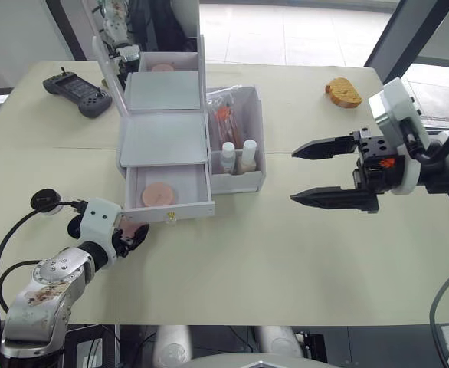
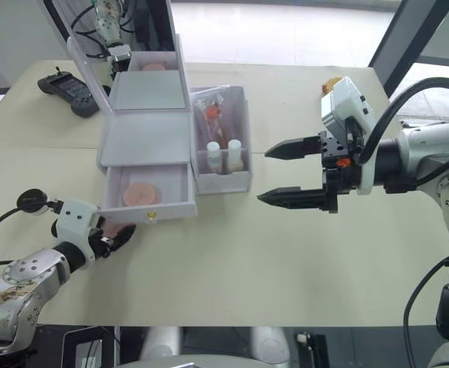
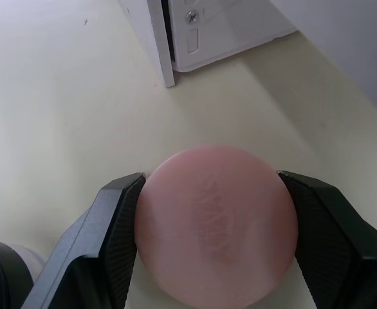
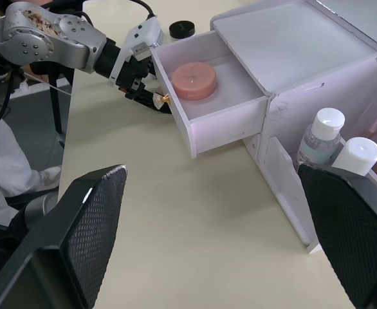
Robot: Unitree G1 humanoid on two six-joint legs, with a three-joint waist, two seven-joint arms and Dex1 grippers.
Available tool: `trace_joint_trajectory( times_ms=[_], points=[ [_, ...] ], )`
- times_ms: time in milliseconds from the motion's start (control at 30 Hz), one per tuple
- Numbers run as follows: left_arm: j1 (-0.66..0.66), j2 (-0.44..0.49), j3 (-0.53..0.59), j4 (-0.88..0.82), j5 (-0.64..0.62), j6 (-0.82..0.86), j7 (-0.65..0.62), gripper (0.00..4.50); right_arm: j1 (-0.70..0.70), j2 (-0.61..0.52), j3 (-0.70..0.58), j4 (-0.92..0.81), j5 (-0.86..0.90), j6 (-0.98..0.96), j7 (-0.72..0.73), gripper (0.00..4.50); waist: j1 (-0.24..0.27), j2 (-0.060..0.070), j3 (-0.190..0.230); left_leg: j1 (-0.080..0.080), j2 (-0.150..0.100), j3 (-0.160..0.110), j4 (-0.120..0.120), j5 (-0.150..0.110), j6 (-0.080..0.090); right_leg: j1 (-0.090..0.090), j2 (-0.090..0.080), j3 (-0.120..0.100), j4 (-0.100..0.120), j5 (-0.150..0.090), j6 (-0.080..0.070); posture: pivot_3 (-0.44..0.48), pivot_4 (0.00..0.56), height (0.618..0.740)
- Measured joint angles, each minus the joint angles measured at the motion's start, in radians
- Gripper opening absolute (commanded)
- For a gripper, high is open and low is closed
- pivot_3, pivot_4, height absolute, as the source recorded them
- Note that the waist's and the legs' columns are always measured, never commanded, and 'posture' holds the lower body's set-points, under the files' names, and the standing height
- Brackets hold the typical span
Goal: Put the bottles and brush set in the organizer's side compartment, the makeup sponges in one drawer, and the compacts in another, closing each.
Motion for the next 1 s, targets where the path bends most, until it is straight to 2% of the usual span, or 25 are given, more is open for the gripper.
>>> trace_joint_trajectory(
  times_ms=[133, 333, 500, 633, 800, 1000],
  points=[
    [-0.073, 0.019, 0.073, 0.041, 0.002, 0.01, 0.021, 3.01, -0.015, 0.0, 0.008, 0.017, -0.031, -0.016, 0.009, 4.5, -0.001, -0.001, 0.001, -0.001, 0.0, -0.001, 0.0, 0.0, 0.0, -0.001, 0.0, -0.001, 0.0, 0.0, 0.0, 0.0, 0.15, 0.705],
    [-0.231, 0.189, 0.208, 0.108, 0.009, 0.016, -0.001, 3.01, -0.06, 0.013, 0.034, 0.045, -0.048, -0.035, 0.026, 4.5, -0.003, -0.002, 0.001, -0.002, 0.0, 0.0, -0.002, 0.0, 0.0, -0.001, 0.0, -0.001, -0.003, 0.0, 0.0, 0.0, 0.15, 0.705],
    [-0.465, 0.293, 0.211, 0.178, -0.083, 0.034, -0.111, 3.01, -0.072, 0.021, 0.042, 0.048, -0.049, -0.036, 0.031, 4.5, 0.005, -0.005, 0.003, -0.005, 0.0, -0.002, -0.002, 0.0, 0.0, -0.002, 0.0, -0.002, -0.005, 0.0, 0.001, 0.0, 0.15, 0.705],
    [-0.576, 0.402, 0.126, 0.167, -0.211, 0.012, -0.354, 3.01, -0.075, 0.021, 0.039, 0.036, -0.043, -0.032, 0.026, 4.5, 0.001, -0.004, 0.003, -0.005, 0.0, -0.001, -0.003, 0.0, 0.0, -0.002, 0.0, -0.002, -0.005, 0.001, 0.001, 0.0, 0.15, 0.705],
    [-0.696, 0.445, -0.02, 0.154, -0.33, -0.019, -0.602, 3.01, -0.041, 0.02, 0.017, -0.004, -0.026, -0.021, -0.009, 4.5, -0.001, -0.004, 0.003, -0.005, 0.0, -0.001, -0.003, 0.0, 0.0, -0.002, 0.0, -0.002, -0.004, 0.001, 0.001, 0.0, 0.15, 0.705],
    [-0.769, 0.455, -0.235, 0.196, -0.272, -0.113, -0.772, 3.01, 0.07, 0.009, -0.081, -0.079, 0.018, 0.002, -0.072, 4.5, -0.003, -0.004, 0.003, -0.005, 0.0, -0.001, -0.003, 0.0, 0.0, -0.002, 0.0, -0.002, -0.004, 0.001, 0.001, 0.0, 0.15, 0.705]
  ],
)
